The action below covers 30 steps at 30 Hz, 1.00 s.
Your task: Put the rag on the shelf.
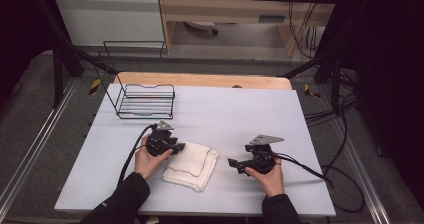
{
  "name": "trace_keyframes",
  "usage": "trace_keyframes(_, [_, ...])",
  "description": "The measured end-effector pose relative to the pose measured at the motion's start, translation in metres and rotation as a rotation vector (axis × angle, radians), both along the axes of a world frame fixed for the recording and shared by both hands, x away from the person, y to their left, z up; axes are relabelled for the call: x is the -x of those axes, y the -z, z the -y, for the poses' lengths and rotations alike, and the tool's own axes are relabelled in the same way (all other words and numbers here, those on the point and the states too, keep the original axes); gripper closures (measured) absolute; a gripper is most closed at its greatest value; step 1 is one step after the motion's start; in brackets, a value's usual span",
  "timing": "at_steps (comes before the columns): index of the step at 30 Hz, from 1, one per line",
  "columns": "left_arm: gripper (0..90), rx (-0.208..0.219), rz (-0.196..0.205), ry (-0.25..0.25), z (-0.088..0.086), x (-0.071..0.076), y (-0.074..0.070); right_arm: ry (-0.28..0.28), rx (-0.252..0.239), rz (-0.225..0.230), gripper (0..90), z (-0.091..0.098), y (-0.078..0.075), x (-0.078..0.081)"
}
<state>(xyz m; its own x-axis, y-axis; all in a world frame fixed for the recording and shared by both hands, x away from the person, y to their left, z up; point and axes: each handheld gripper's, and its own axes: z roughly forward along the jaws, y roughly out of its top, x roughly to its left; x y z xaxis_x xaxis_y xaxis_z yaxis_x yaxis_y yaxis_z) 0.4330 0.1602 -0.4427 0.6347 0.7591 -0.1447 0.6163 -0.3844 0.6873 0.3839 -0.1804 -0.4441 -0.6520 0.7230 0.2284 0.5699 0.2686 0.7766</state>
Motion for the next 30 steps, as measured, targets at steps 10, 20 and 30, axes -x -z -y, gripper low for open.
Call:
trace_keyframes(10, [74.1,0.014,-0.026,0.007,0.006,0.0,0.002,0.02,-0.016,-0.006,8.8,-0.002,-0.001,-0.002])
trace_keyframes(20, [83.3,-0.015,0.003,0.004,0.011,0.007,0.001,0.02,-0.029,0.003,5.5,-0.017,-0.003,-0.004])
trace_keyframes(30, [82.5,-0.039,0.031,0.038,0.012,0.008,0.002,-0.002,0.027,0.001,16.8,-0.055,0.0,-0.013])
